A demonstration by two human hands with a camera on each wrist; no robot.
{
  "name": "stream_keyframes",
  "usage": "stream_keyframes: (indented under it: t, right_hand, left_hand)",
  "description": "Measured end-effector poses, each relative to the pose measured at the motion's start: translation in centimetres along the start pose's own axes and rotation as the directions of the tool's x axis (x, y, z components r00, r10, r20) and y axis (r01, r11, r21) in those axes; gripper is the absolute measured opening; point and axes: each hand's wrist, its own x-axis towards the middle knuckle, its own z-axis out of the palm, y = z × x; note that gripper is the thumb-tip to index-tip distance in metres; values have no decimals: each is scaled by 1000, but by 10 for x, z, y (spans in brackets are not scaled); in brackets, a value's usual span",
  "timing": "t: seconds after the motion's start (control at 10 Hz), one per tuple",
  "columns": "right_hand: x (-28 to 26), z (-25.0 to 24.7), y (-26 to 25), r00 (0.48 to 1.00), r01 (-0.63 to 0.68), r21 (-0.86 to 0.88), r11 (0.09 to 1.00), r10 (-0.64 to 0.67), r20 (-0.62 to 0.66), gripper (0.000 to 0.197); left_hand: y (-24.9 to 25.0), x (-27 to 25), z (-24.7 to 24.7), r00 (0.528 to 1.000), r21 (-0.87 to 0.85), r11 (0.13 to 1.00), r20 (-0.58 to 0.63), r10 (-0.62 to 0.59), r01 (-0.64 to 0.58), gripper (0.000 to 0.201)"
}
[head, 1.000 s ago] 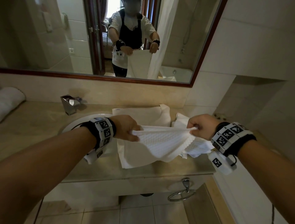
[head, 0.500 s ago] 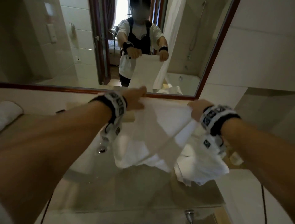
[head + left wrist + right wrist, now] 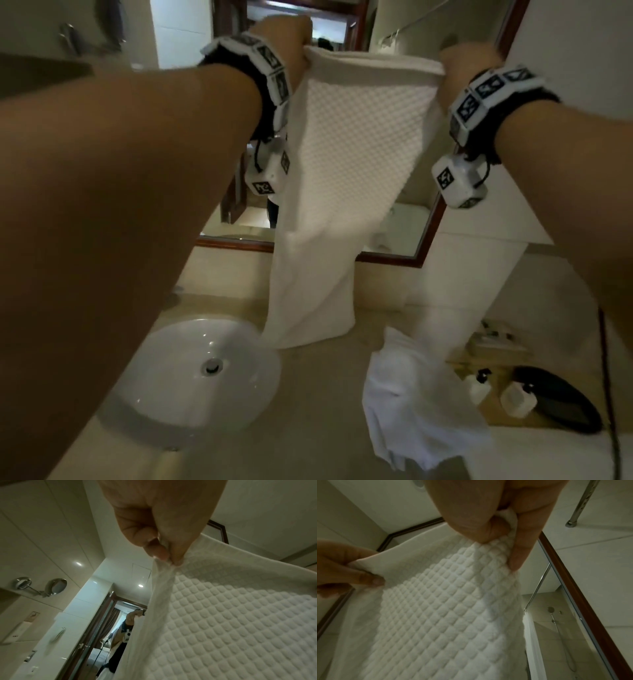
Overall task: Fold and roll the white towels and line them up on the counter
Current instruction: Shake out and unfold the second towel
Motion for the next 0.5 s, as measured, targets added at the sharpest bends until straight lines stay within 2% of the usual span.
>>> stream_keyframes:
  t: [0.1,0.2,0.3,0.4,0.5]
  right_hand:
    - [-25,-3,-5,1000,-16,1,1000,16,16,35]
    - [-46,-12,-7,996,-37,9,999,36,76,29]
    - [-80,-18,-16,968,-53,-72,996,70,243,14]
    - [-105,-11,-20,952,-87,-75,993,105,286,26]
    - [-131,0,-28,902,-115,-97,989,145,407,27]
  left_hand:
    - [4,-39,-1,1000,-191,982,13,4,-2,9]
    - [6,-71,2,1000,-393,919,-13,-20,13,9]
    - [11,-110,-1,998,-488,871,34,-44,55,9]
    - [10,-135,-2,993,-515,850,97,-71,111,20]
    - [5,-160,1,983,-416,904,180,-29,103,21]
